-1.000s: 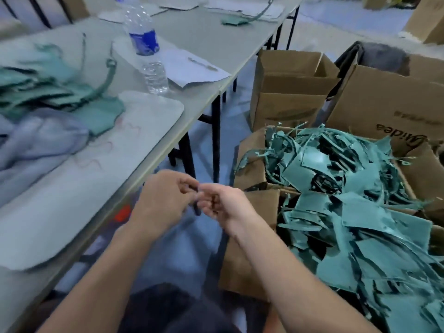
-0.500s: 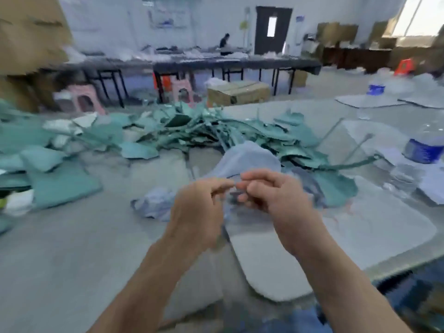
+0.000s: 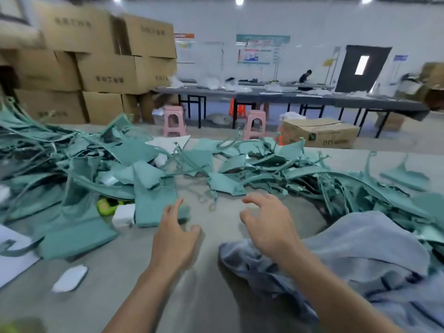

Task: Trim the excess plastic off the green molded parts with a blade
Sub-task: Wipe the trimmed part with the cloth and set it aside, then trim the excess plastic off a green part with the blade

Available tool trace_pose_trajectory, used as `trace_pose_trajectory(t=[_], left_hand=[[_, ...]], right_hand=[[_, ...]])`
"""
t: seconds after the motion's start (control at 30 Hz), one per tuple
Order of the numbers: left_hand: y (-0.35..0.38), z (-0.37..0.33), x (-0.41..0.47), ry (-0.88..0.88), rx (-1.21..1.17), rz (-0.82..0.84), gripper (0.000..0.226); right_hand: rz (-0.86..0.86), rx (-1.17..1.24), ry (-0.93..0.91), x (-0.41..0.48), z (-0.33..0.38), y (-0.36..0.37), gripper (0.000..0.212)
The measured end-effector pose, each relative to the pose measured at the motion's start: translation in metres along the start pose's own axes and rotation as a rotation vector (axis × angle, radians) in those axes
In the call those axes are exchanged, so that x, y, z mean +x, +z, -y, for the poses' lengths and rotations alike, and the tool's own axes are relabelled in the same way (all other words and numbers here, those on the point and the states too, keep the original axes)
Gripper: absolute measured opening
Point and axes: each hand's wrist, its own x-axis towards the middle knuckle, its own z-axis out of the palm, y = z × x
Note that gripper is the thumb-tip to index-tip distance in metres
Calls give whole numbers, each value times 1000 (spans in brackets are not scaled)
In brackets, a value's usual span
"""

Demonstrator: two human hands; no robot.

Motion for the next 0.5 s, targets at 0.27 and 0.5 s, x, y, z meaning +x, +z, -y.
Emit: trace_pose_trajectory(t=[0.27,0.5], left_hand=[[15,22,24,16,94,-91,83],[8,32,35,-55,122,-267,60]], right_hand=[[276,-233,-5,73,5,33,68],[424,-158,-74,87,57,132,70]])
